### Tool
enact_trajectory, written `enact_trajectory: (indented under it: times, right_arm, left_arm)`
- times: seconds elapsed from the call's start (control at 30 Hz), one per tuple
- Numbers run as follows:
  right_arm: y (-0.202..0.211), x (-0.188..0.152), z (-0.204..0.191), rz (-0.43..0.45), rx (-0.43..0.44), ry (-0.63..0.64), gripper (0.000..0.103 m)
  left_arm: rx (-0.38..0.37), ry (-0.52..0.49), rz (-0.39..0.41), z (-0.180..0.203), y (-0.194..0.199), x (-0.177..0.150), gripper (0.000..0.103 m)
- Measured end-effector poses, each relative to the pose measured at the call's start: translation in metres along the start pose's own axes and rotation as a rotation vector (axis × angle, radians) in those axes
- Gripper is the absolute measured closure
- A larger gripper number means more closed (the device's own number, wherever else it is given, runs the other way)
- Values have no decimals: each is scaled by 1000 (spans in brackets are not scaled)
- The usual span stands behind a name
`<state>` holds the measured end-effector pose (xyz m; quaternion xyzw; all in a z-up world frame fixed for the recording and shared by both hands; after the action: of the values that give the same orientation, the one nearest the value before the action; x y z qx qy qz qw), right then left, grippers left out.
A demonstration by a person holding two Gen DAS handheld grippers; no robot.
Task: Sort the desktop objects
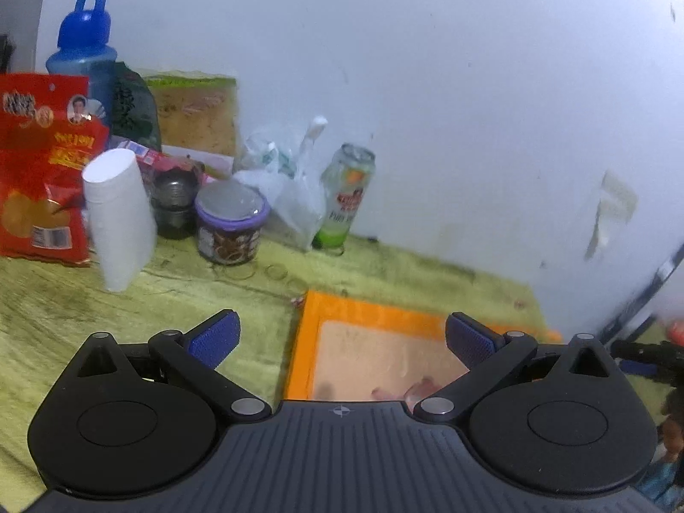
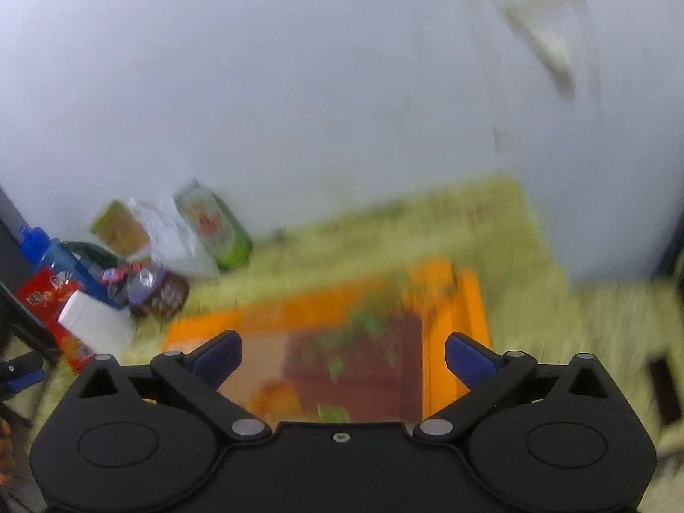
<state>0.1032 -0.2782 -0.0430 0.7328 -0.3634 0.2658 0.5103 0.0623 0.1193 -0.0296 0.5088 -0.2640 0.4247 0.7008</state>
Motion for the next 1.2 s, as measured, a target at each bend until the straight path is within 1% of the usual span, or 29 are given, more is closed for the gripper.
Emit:
enact_trajectory:
  times: [0.03,0.1,0.17,0.3,0.4,0.5,0.57,0.63,0.7,0.83,0.9,0.97,1.03,1.13,1.2]
  right_arm:
    - [9,6,-11,59,-14,48,1]
    - [26,13,-29,185,-30,116,0]
    - [33,18,-41,256,-43,139,0]
    - [25,22,-58,191,-95,112,0]
    - [16,12,-59,120,-123,74,0]
    - [4,-6,-46,10,-190,-13,0]
    - [-1,-20,-32,-53,-217,-79,0]
    - [-6,-32,-18,-113,-243,-142,0]
    - [-12,-42,-6,-153,-265,-179,0]
    - [-25,-56,2,-202,-276,-172,0]
    - [-33,-63,5,-223,-265,-174,0]
    - [-42,-69,9,-252,-255,-180,0]
    - [-44,-73,10,-263,-247,-158,0]
    - [-43,-73,13,-263,-224,-160,0]
    - [-44,-75,17,-273,-208,-162,0]
  left_arm:
    - [-11,9,7,-3,-3,0,0]
    - [12,17,-2,-12,-14,-3,0]
    - [41,31,-34,-21,-26,-9,0]
    - [-28,123,-125,-41,-53,-28,1]
    - [-57,145,-196,-49,-75,-45,2]
    - [-91,156,-292,-54,-93,-62,3]
    - [-109,161,-339,-56,-101,-70,3]
    - [-112,169,-358,-60,-107,-76,3]
    - [-102,191,-370,-64,-111,-78,3]
    - [-112,243,-402,-72,-122,-84,3]
    - [-110,252,-424,-72,-126,-86,3]
    - [-128,260,-438,-70,-127,-88,3]
    - [-148,258,-457,-66,-129,-91,3]
    - [-141,236,-481,-60,-131,-97,2]
    - [-146,232,-481,-57,-133,-97,2]
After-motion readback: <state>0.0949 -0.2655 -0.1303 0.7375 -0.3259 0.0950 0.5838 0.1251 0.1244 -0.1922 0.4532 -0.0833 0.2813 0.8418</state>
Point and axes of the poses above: each gripper's, at about its wrist camera, not at the fingertips, and y roughly against the way its jaws point, z to its right, x to its top, the point moved 3 cm from there along -y, roughly the way its jaws point, and after that the axes turned 5 degrees about z, right-handed, at the moved point
